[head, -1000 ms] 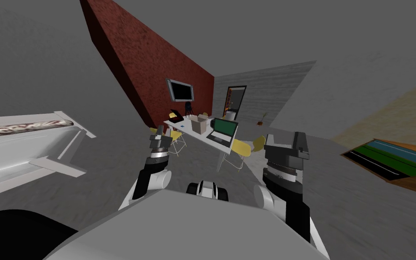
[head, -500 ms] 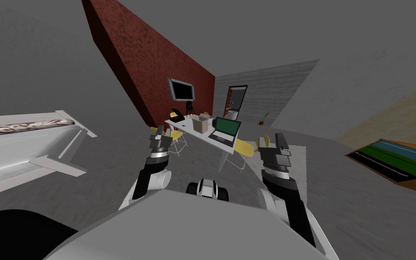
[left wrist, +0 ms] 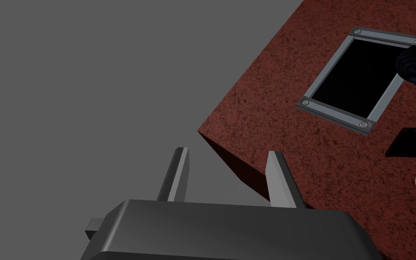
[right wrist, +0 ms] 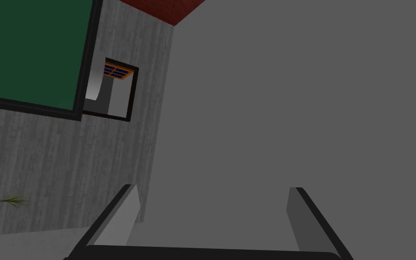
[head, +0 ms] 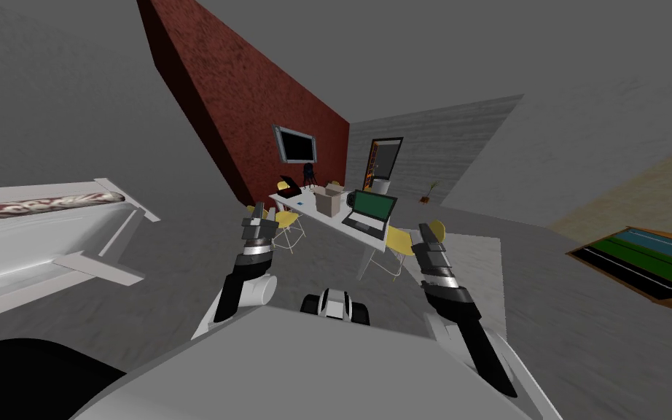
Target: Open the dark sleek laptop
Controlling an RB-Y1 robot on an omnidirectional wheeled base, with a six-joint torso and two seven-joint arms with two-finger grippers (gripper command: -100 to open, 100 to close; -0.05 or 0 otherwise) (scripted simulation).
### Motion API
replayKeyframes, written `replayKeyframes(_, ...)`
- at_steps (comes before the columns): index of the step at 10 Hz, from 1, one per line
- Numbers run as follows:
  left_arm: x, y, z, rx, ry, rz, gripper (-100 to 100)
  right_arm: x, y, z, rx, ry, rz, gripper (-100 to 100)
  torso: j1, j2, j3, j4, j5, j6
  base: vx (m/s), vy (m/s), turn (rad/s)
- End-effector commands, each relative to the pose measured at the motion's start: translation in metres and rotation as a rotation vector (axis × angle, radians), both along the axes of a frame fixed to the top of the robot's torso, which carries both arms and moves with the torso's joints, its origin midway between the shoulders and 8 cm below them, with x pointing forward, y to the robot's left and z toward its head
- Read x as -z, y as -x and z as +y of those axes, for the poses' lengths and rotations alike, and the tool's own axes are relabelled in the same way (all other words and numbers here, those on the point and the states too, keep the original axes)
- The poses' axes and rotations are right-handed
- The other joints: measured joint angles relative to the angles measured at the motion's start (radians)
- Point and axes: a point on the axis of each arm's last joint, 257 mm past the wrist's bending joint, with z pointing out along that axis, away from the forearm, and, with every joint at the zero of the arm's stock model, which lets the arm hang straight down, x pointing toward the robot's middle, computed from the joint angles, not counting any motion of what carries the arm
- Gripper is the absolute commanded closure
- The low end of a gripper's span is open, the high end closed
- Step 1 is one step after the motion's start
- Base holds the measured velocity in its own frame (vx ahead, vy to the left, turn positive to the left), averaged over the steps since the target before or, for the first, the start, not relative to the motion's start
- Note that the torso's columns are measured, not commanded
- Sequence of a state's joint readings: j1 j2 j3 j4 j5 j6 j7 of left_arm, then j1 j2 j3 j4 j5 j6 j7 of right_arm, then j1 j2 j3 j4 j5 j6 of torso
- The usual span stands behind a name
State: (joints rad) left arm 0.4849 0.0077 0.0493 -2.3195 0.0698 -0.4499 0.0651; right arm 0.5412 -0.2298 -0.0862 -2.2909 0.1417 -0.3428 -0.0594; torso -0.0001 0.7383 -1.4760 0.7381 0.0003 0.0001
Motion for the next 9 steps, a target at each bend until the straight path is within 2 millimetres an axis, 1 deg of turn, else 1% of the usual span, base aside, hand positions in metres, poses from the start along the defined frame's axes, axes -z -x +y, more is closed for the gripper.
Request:
replayKeyframes(1,0.000,0.000,0.000,0.000,0.000,0.000,0,0.023,-0.009,-0.008,0.028,0.067,0.087,-100,-0.002,0.000,0.000,0.000,-0.001,0.000,0.015,0.063,0.006)
replayKeyframes(2,0.000,0.000,0.000,0.000,0.000,0.000,0,0.042,-0.013,-0.016,0.051,0.126,0.150,-100,-0.003,0.000,0.000,0.000,-0.001,0.000,0.021,0.078,0.018)
replayKeyframes(3,0.000,0.000,0.000,0.000,0.000,0.000,0,0.044,-0.013,-0.017,0.055,0.125,0.156,-100,0.000,0.000,0.000,0.000,-0.001,0.000,0.018,0.074,0.006)
replayKeyframes(4,0.000,0.000,0.000,0.000,0.000,0.000,0,0.064,-0.017,-0.026,0.081,0.186,0.222,-100,0.000,0.000,0.000,0.000,0.000,0.000,0.015,0.095,0.022)
replayKeyframes(5,0.000,0.000,0.000,0.000,0.000,0.000,0,0.065,-0.017,-0.027,0.084,0.185,0.227,-100,0.001,0.000,0.000,0.000,0.000,0.000,0.009,0.080,0.003)
replayKeyframes(6,0.000,0.000,0.000,0.000,0.000,0.000,0,0.085,-0.018,-0.037,0.110,0.248,0.287,-100,0.000,0.000,0.000,0.000,0.000,0.000,0.035,0.097,0.026)
replayKeyframes(7,0.000,0.000,0.000,0.000,0.000,0.000,0,0.087,-0.019,-0.039,0.116,0.247,0.298,-100,0.001,-0.001,-0.001,0.000,0.000,0.000,0.031,0.079,0.009)
replayKeyframes(8,0.000,0.000,0.000,0.000,0.000,0.000,0,0.107,-0.019,-0.052,0.146,0.311,0.362,-100,0.000,-0.001,0.000,0.000,0.000,0.000,0.018,0.097,0.028)
replayKeyframes(9,0.000,0.000,0.000,0.000,0.000,0.000,0,0.108,-0.019,-0.053,0.150,0.310,0.368,-100,0.001,0.000,0.000,0.000,0.000,0.000,0.016,0.090,0.010)
